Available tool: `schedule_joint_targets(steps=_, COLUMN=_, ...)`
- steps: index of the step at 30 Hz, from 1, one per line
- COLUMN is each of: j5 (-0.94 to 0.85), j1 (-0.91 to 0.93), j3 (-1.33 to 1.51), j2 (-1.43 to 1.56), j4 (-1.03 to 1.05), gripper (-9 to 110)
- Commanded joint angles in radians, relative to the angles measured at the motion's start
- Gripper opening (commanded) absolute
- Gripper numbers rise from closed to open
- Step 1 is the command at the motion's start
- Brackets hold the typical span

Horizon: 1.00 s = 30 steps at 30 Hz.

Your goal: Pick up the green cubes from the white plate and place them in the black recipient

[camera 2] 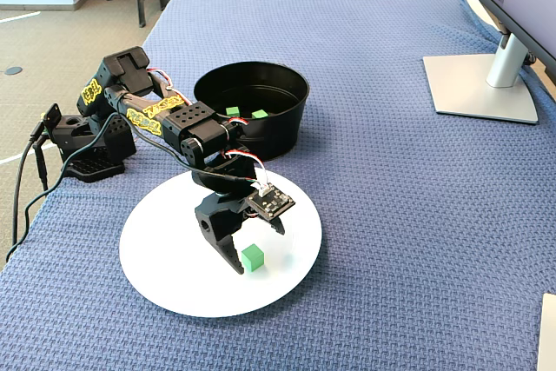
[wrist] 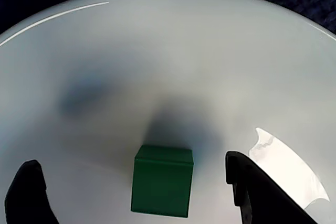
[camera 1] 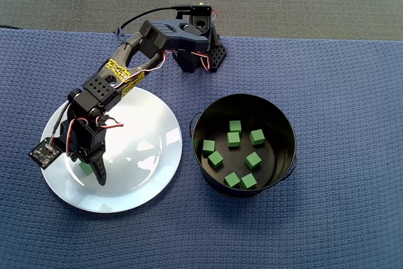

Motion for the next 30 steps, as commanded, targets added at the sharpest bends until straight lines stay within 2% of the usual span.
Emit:
schedule_joint_targets(steps=1, j5=0.005, j1=0.000, j3=-0.005, j2=0.029, j4=-0.025, gripper=38)
schedule_joint_targets(steps=2, j5=0.003, j1=0.002, j3=-0.005, j2=0.029, j4=-0.026, gripper=32)
schedule_joint_targets(steps=4, j5=0.003, j1=0.002, j3=-0.005, j2=0.026, j4=-0.031, gripper=9)
schedule_joint_targets(steps=5, j5=0.000, j1=0.002, j3=-0.005, j2=0.025, j4=-0.031, gripper=10)
schedule_joint_targets(steps=7, j5=-0.003, j1=0.003, j3=-0.003, j2=0.021, j4=-0.029, gripper=21)
schedule_joint_targets(steps=8, j5=-0.005, j1=0.003, j3=-0.003, j2=0.020, j4=-0.029, gripper=19)
schedule_joint_targets(steps=11, j5=-0.002, j1=0.003, j3=0.005, j2=0.021, j4=-0.029, gripper=0)
schedule_joint_targets(steps=23, j5=0.002, j1=0.003, j3=0.029, j2=0.046, j4=-0.023, gripper=0)
schedule_joint_targets(steps=27, j5=0.032, j1=-0.005, j3=0.008, j2=0.126, j4=0.107, gripper=0)
schedule_joint_targets(steps=30, j5=0.120, j1=-0.028, j3=0.018, j2=0.239, j4=0.169, gripper=0)
